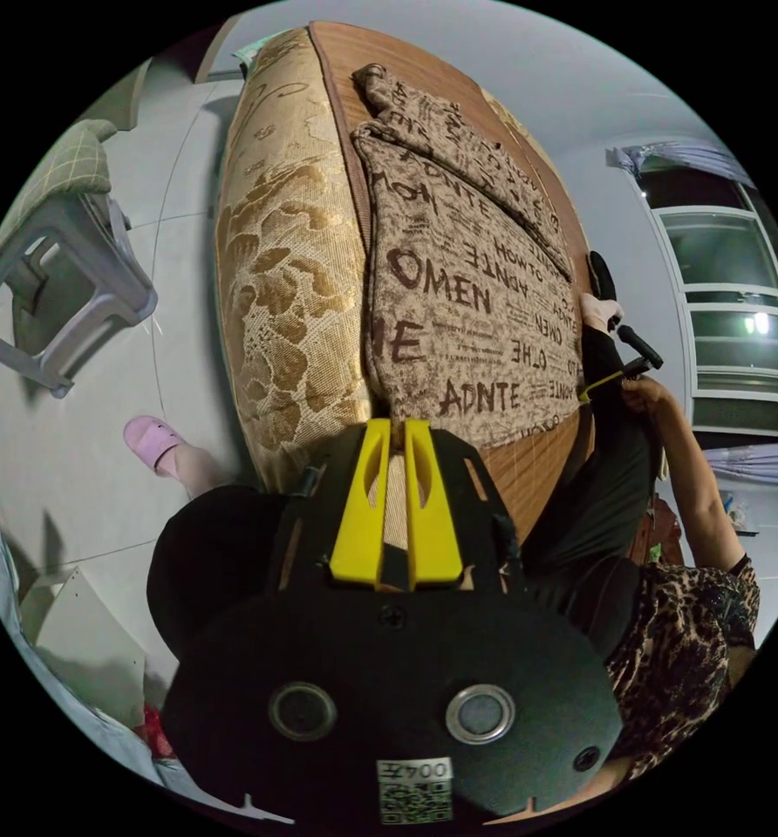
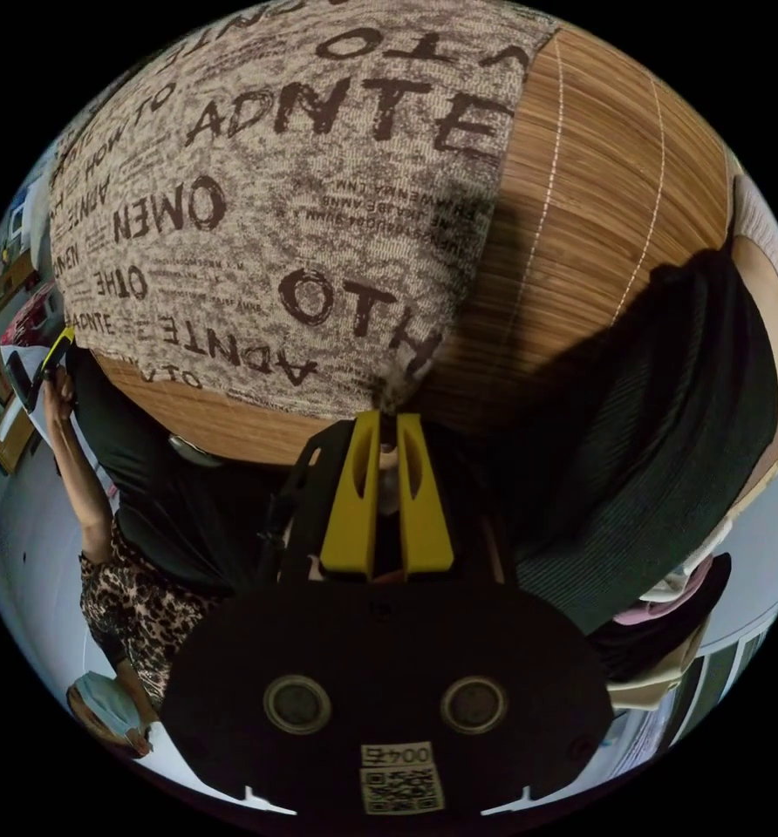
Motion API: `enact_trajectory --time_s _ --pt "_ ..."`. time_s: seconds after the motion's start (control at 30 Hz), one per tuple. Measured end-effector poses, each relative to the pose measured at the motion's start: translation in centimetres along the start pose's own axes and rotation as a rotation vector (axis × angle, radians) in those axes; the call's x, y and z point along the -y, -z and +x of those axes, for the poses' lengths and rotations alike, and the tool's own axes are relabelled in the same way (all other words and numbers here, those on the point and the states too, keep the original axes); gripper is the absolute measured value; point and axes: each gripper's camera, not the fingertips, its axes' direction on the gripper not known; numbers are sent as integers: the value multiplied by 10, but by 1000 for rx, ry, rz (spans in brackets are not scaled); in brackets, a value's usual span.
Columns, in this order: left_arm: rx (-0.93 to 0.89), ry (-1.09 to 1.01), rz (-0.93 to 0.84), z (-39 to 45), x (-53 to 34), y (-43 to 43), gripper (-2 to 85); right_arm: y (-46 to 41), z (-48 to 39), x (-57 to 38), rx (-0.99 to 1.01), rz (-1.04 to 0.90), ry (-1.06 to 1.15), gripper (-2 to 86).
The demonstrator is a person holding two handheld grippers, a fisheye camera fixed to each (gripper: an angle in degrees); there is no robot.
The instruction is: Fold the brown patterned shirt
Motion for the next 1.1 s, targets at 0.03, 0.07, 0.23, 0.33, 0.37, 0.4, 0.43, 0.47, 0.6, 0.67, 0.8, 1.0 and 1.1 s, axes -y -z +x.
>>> enact_trajectory --time_s 0.03,0.07,0.23,0.33,0.37,0.4,0.43,0.47,0.6,0.67,0.8,1.0,1.1 --pt "-2 1 1 0 -3 3 15 -3 -1 -7 5 20 4 44" --pt "-4 3 10 0 -6 7 16 -4 -1 -16 19 46 10 42" --pt "-81 25 81 -8 -25 31 17 -4 -2 -69 152 224 68 40" --pt "-179 38 138 -16 -38 50 16 -15 0 -107 170 297 88 40" --pt "-206 36 160 -16 -43 57 16 -21 -1 -123 151 327 100 40" --pt "-214 34 169 -16 -46 61 16 -24 -1 -131 142 343 104 40" --pt "-228 33 183 -16 -52 67 16 -32 -1 -146 137 371 106 40" --pt "-243 32 195 -15 -57 73 16 -40 -1 -162 149 411 112 40" --pt "-280 30 220 -13 -72 87 17 -68 4 -209 237 560 134 39" --pt "-294 27 226 -10 -82 96 18 -93 7 -238 296 639 140 39" --pt "-309 16 221 -5 -98 108 19 -134 5 -278 382 735 158 39" --pt "-372 15 234 8 -135 127 21 -214 -14 -339 515 857 191 39" --pt "-428 33 237 15 -158 133 22 -258 -26 -367 588 916 197 39"
